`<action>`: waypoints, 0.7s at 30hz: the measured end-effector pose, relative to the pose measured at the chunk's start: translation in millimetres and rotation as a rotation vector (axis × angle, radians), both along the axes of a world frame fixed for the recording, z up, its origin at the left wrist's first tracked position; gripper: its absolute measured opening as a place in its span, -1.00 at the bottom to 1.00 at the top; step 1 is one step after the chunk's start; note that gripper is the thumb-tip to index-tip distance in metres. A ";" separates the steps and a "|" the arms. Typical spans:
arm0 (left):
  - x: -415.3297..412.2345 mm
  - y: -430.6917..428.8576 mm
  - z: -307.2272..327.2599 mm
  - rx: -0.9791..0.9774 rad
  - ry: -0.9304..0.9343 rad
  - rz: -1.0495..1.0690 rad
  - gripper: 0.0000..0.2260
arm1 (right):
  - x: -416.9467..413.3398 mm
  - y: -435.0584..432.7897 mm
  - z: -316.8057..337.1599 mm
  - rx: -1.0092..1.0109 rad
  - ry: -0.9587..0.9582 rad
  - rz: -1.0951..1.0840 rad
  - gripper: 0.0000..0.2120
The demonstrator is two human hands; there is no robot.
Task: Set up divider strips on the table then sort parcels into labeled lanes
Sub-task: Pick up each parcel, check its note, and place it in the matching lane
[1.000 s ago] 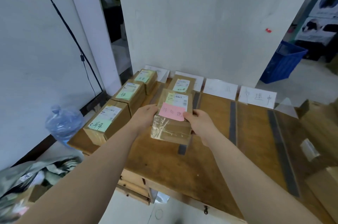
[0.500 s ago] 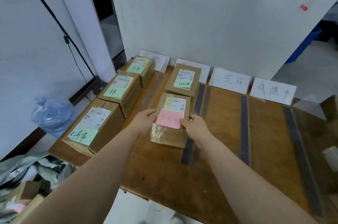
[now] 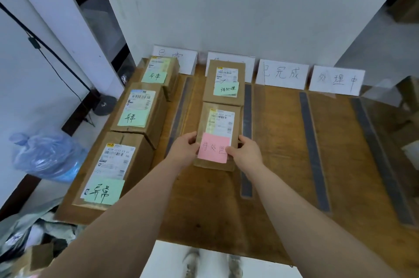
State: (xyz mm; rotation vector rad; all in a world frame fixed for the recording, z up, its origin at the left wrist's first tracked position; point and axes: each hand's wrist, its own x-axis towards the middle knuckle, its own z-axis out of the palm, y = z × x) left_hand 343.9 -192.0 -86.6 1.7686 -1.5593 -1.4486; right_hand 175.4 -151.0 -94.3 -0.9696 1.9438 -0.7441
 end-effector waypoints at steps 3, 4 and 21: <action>2.7 -4.0 -1.8 0.006 0.011 -0.022 -0.64 | 2.6 0.9 -2.2 -0.013 0.002 -0.025 -0.63; 3.3 -4.6 -2.7 0.004 0.007 -0.030 -0.63 | 3.5 1.5 -2.3 -0.014 0.000 -0.030 -0.61; -27.3 7.8 96.7 -0.651 -0.477 -0.463 -0.67 | -24.4 50.3 92.6 -0.163 0.564 -0.002 -0.56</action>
